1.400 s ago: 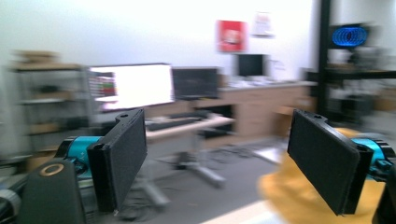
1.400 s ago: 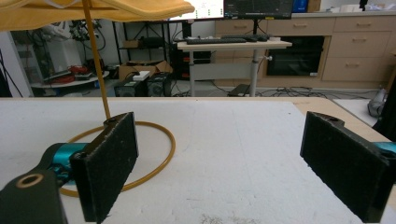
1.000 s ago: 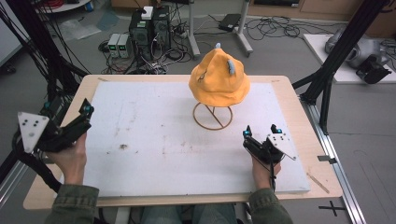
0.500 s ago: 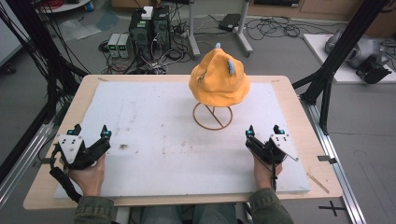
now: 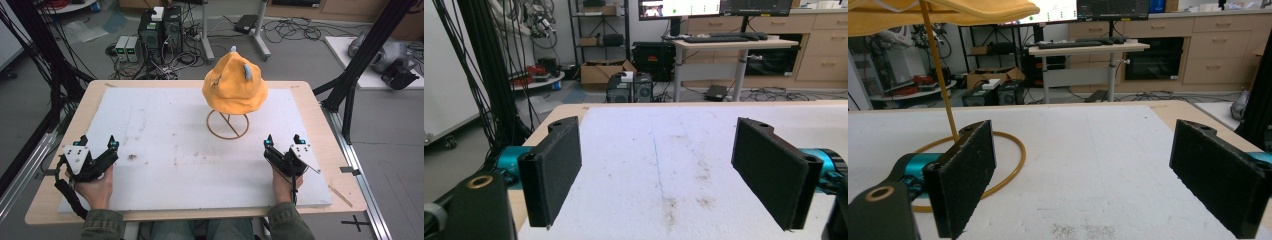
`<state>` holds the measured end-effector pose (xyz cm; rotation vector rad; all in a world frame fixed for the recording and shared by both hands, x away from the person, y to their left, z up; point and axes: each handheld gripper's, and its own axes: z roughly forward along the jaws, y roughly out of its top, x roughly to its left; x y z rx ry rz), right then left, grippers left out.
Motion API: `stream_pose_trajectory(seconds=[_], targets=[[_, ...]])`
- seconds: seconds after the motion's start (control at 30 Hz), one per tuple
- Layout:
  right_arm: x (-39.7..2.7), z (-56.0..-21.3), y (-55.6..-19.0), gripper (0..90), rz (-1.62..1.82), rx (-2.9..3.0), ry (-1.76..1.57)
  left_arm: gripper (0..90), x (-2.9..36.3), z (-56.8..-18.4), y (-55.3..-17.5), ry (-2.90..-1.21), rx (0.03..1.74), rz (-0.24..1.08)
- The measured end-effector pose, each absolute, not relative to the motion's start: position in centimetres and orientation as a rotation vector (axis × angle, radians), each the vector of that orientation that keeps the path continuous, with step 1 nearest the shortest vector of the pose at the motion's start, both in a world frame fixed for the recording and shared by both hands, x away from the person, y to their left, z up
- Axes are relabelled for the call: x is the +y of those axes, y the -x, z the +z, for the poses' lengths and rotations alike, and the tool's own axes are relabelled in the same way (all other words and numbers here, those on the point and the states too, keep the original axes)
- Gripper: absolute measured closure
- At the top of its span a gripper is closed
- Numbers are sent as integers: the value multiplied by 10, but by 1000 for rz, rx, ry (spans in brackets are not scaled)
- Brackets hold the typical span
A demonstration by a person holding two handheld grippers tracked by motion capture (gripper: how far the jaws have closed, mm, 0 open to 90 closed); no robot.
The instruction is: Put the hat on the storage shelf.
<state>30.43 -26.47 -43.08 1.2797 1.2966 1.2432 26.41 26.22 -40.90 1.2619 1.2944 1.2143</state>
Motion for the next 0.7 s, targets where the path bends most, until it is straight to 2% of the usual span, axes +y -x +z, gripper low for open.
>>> stream_pose_trajectory(seconds=[0.7], targets=[[-264,-431,-303,110,1240,1306,-1276,203,264,-411,-263,-1264,1292,1208]])
